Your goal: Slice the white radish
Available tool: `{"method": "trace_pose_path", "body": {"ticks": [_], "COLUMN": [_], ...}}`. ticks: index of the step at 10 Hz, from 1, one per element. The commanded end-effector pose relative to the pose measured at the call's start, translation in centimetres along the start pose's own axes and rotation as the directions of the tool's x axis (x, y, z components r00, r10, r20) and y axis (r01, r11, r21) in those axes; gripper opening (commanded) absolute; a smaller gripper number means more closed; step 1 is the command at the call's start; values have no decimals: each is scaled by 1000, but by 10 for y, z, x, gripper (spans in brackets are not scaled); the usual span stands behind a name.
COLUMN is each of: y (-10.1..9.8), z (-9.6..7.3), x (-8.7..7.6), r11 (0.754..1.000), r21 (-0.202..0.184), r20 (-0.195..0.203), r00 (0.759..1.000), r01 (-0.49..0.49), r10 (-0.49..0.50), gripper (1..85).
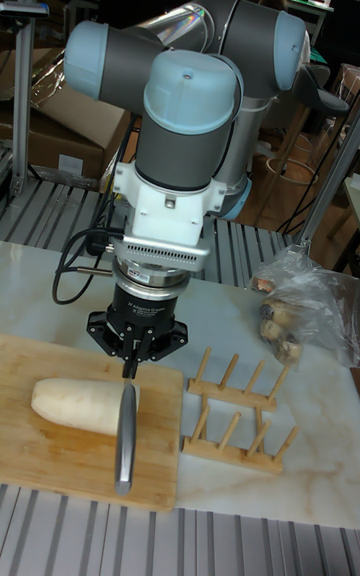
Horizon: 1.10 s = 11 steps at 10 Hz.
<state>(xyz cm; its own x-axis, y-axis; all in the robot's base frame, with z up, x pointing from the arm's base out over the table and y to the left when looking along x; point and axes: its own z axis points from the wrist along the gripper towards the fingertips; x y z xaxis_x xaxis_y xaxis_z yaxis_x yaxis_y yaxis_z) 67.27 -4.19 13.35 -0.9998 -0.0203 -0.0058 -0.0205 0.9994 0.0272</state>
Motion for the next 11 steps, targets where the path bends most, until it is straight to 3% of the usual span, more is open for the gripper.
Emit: {"method": "trace_pose_path", "body": {"ticks": [1, 11], "y": [1, 3], "z": [-1, 6], "x": [-1, -1], "r11": [1000, 1000], "r21": [-10, -3], "r20": [4, 4], "r00": [1000, 1000], "r01": [3, -10], "r10": [-3, 10], "gripper": [13, 13]}}
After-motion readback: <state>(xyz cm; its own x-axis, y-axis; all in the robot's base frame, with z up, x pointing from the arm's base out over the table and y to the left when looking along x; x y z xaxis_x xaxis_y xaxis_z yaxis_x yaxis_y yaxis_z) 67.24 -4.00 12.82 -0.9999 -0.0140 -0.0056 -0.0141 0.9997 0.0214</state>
